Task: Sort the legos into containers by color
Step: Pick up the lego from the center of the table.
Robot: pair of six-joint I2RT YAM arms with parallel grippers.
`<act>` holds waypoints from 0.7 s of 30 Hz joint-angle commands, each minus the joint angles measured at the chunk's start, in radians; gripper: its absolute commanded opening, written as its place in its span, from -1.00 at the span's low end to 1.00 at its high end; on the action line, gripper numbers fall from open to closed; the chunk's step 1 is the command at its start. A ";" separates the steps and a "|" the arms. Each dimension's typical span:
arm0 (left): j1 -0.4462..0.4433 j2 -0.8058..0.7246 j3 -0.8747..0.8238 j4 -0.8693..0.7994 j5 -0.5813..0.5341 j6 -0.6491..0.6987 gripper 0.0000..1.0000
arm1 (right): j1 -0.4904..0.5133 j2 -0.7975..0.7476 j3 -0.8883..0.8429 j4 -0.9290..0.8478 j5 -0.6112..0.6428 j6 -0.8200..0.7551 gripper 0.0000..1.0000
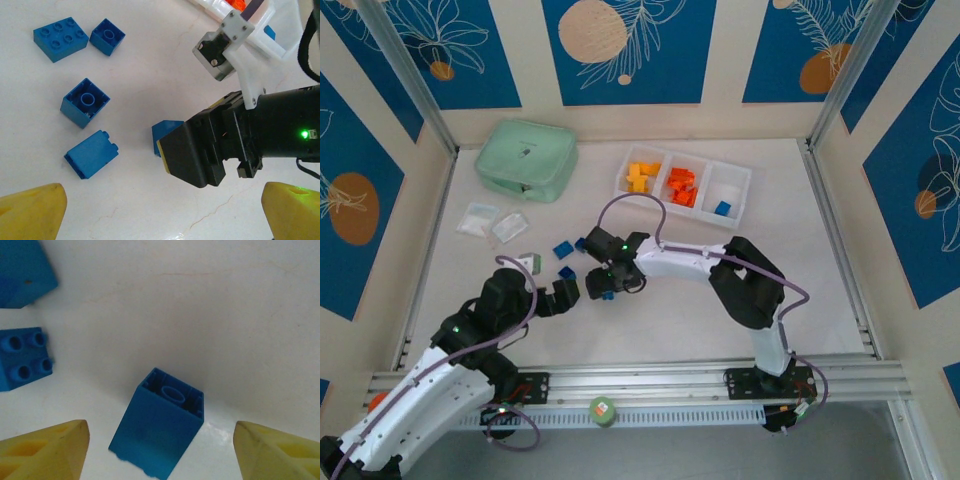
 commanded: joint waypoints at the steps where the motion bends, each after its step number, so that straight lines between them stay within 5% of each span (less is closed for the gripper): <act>1: -0.003 0.002 -0.014 -0.012 -0.014 -0.011 0.99 | 0.011 0.044 0.046 -0.012 -0.001 0.011 0.44; 21: -0.002 0.060 -0.024 0.087 0.035 -0.037 0.99 | -0.017 -0.043 -0.010 -0.002 0.008 -0.017 -0.40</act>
